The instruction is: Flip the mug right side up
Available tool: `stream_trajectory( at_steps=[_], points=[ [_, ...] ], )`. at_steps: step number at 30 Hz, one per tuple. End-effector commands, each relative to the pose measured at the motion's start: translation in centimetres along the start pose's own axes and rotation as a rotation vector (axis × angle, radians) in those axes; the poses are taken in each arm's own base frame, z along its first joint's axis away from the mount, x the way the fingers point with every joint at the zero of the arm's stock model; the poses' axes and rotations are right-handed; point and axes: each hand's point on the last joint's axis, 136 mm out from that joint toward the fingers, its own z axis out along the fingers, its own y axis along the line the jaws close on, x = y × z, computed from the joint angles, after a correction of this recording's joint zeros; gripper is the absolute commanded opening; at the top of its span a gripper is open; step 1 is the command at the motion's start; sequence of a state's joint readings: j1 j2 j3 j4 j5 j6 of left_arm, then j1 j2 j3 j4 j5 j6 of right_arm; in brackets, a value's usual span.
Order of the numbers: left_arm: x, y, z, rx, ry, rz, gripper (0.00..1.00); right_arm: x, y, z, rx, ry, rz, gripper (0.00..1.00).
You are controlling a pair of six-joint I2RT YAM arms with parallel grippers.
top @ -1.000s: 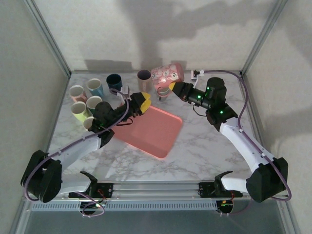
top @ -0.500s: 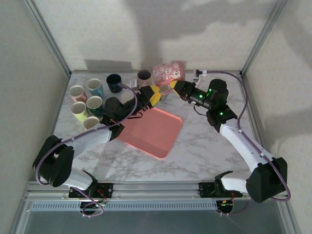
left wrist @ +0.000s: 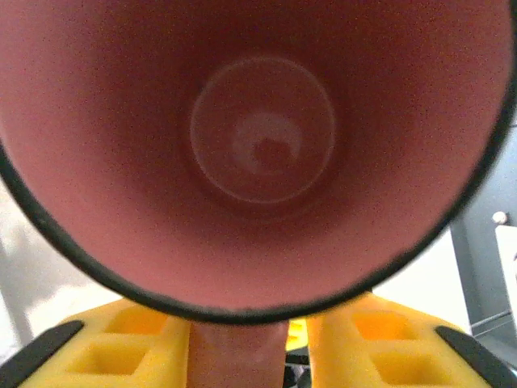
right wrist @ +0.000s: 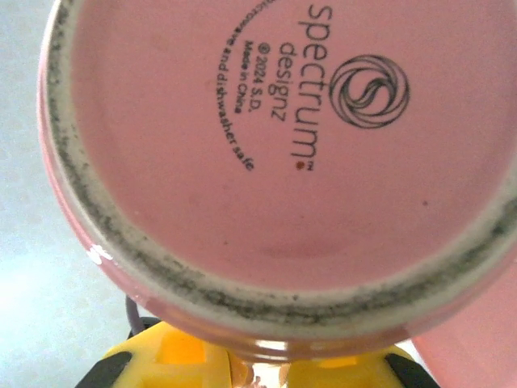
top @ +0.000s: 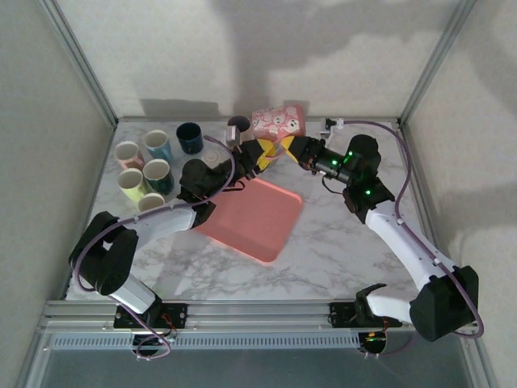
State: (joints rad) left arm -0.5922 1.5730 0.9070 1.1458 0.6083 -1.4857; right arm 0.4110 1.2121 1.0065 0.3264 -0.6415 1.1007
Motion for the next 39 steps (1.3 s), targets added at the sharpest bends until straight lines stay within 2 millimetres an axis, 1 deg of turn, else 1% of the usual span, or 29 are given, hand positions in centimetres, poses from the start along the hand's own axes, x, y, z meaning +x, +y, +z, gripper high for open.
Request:
stream_trajectory(
  at_steps=[1,5,6,9,10,11,13,14,15,16,18,21,24,27,32,34,39],
  points=[
    [0.3,-2.8,0.6,0.109,0.016,0.035,0.23,-0.4,4.9,-1.2,-0.142,-0.032,-0.135,0.0],
    [0.4,-2.8,0.7,0.125,0.021,0.041,0.03,-0.3,4.4,-1.2,-0.117,-0.022,-0.145,0.0],
    [0.4,-2.8,0.7,0.128,0.021,0.047,0.0,-0.2,4.1,-1.3,-0.104,-0.021,-0.148,0.0],
    [0.3,-3.1,0.9,0.135,0.017,0.077,0.0,-0.2,3.0,-1.5,-0.043,-0.021,-0.155,0.01],
    [0.2,-3.3,1.1,0.131,0.014,0.094,0.0,0.0,2.6,-1.6,-0.022,-0.017,-0.158,0.04],
    [0.0,-3.4,1.2,0.126,0.006,0.113,0.0,0.0,2.3,-1.7,-0.008,-0.014,-0.161,0.07],
    [-0.2,-3.8,1.5,0.106,-0.013,0.167,0.0,0.0,1.7,-1.9,0.022,-0.016,-0.167,0.17],
    [-0.4,-4.0,1.6,0.095,-0.022,0.192,0.0,0.0,1.5,-2.1,0.034,-0.015,-0.17,0.24],
    [-0.5,-4.2,1.7,0.081,-0.03,0.219,0.0,0.0,1.2,-2.2,0.05,-0.015,-0.17,0.33],
    [-0.7,-4.4,1.9,0.071,-0.038,0.246,0.0,0.0,1.0,-2.4,0.062,-0.016,-0.175,0.4],
    [-0.9,-4.5,2.1,0.031,-0.049,0.3,0.0,0.0,0.5,-2.9,0.096,-0.02,-0.183,0.52],
    [-1.3,-4.4,2.5,-0.044,-0.056,0.379,0.0,-0.2,-0.4,-3.8,0.159,-0.027,-0.195,0.61],
    [-1.7,-4.1,2.8,-0.118,-0.054,0.453,0.0,-0.3,-1.5,-4.9,0.236,-0.021,-0.215,0.68],
    [-2.1,-3.7,2.9,-0.184,-0.055,0.516,0.0,-0.3,-2.5,-6.3,0.327,-0.01,-0.255,0.71],
    [-2.9,-2.2,2.9,-0.316,-0.042,0.624,0.0,-0.2,-4.1,-9.0,0.498,0.017,-0.33,0.73],
    [-3.3,-1.6,2.9,-0.368,-0.038,0.663,0.0,-0.3,-4.7,-9.9,0.556,0.021,-0.351,0.73],
    [-3.7,0.6,3.1,-0.508,0.009,0.784,0.0,-0.8,-7.1,-11.8,0.697,0.037,-0.352,0.73]
  ],
)
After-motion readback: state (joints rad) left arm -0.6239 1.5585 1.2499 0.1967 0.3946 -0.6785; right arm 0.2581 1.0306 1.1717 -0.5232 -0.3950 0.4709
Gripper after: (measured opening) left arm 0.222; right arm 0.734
